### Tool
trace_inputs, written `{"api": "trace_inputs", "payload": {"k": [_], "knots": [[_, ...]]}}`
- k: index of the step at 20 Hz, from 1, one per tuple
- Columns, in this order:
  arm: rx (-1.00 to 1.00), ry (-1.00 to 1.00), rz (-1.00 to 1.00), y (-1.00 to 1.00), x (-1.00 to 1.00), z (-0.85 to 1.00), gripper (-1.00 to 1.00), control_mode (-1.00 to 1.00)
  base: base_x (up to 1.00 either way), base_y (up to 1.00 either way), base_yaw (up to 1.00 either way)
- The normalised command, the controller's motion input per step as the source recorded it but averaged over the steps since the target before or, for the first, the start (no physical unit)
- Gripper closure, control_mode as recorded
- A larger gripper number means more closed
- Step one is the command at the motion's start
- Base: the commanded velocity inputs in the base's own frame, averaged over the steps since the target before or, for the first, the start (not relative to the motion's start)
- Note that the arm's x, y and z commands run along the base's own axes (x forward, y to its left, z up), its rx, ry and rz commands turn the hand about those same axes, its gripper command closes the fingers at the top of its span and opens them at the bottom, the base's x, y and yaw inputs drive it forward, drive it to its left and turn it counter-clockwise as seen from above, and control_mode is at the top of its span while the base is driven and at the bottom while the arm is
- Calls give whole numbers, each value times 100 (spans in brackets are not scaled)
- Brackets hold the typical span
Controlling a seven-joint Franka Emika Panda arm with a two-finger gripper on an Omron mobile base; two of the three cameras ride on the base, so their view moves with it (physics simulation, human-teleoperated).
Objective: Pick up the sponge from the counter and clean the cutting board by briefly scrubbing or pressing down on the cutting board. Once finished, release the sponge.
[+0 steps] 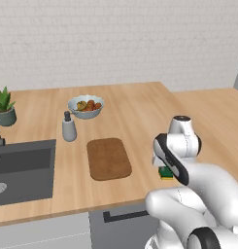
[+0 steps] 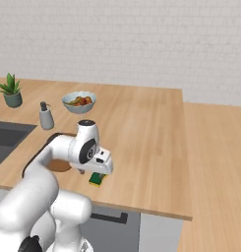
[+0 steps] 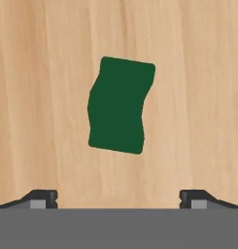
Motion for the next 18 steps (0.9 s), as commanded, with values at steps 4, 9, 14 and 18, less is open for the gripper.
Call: {"api": "trace_inputs", "payload": {"k": [4,9,14,18], "knots": [[0,0,8,-1,36,-30,-100,-100,0,0,0],[0,0,1,0,34,-7,-100,-100,0,0,0],[0,0,0,0,39,-1,-100,-100,0,0,0],[0,0,0,0,20,-8,-100,-100,0,0,0]]}}
